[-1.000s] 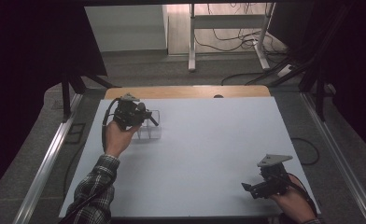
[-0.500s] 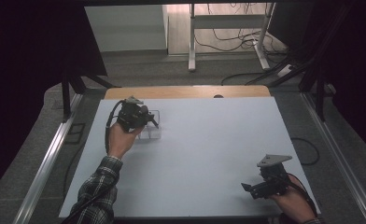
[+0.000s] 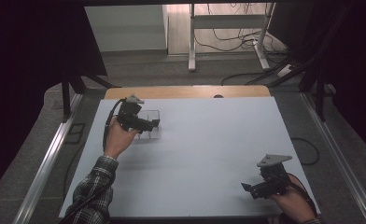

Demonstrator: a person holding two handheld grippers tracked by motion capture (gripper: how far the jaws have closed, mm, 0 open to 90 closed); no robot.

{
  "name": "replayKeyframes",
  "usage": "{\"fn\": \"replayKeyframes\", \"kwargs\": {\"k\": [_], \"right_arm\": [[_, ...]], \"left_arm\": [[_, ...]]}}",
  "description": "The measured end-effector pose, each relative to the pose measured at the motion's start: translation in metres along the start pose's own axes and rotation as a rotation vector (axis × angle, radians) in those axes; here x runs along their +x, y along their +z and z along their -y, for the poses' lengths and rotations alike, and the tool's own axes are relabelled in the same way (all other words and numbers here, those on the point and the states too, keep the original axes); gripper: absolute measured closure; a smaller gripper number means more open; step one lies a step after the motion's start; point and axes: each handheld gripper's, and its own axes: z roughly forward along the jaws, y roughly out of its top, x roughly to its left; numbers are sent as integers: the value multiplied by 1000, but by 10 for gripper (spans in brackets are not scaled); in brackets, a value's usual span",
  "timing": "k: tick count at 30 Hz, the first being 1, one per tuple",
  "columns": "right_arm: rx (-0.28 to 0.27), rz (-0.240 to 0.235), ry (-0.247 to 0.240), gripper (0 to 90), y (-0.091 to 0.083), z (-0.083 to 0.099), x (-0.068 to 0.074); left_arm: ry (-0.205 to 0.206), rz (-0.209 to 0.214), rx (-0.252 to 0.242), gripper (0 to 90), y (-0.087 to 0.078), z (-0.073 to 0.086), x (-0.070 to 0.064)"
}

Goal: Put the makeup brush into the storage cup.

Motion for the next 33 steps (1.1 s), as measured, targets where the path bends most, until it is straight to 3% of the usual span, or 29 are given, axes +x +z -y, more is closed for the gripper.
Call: {"fn": "replayKeyframes", "kwargs": {"k": [11, 19, 33], "right_arm": [[-6, 4, 2, 0, -1, 0, 0], [-16, 2, 9, 0, -1, 0, 0], [-19, 3, 10, 0, -1, 0, 0]], "left_arm": [[36, -8, -9, 0, -4, 2, -6], [15, 7, -31, 0, -9, 8, -5], [28, -1, -52, 0, -17, 16, -12]]}}
